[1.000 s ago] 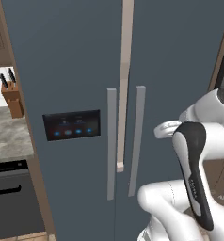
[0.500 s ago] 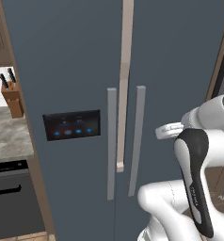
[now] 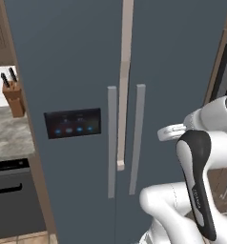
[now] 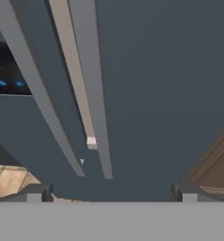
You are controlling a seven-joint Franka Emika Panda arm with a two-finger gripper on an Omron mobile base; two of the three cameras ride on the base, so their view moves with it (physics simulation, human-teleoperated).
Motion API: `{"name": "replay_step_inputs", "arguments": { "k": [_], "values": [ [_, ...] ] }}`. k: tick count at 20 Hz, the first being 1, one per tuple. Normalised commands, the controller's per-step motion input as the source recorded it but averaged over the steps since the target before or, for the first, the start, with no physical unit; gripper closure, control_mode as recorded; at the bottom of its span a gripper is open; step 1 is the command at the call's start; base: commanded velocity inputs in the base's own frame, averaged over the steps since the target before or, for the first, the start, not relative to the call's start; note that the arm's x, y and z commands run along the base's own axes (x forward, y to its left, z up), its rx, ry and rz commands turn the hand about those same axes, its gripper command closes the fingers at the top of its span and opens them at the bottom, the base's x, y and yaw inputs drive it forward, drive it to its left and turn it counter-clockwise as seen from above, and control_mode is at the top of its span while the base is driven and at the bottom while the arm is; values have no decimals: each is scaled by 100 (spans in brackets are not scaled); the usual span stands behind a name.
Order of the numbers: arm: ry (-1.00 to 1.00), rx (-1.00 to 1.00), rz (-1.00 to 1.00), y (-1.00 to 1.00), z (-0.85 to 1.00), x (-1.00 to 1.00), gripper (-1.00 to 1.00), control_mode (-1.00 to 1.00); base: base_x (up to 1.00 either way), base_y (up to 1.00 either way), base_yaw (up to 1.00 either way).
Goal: Retrieve the orange and peach from the fridge and place them into the bowl on the dining table.
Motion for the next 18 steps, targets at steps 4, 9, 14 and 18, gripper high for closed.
{"name": "replay_step_inputs", "arguments": {
  "k": [4, 9, 14, 18],
  "values": [
    [0, 0, 0, 0, 0, 0, -100, 100, -62, 17, 0],
    [0, 0, 0, 0, 0, 0, -100, 100, -44, 38, 0],
    [0, 0, 0, 0, 0, 0, -100, 100, -28, 45, 0],
    [0, 0, 0, 0, 0, 0, -100, 100, -28, 36, 0]
  ]
}}
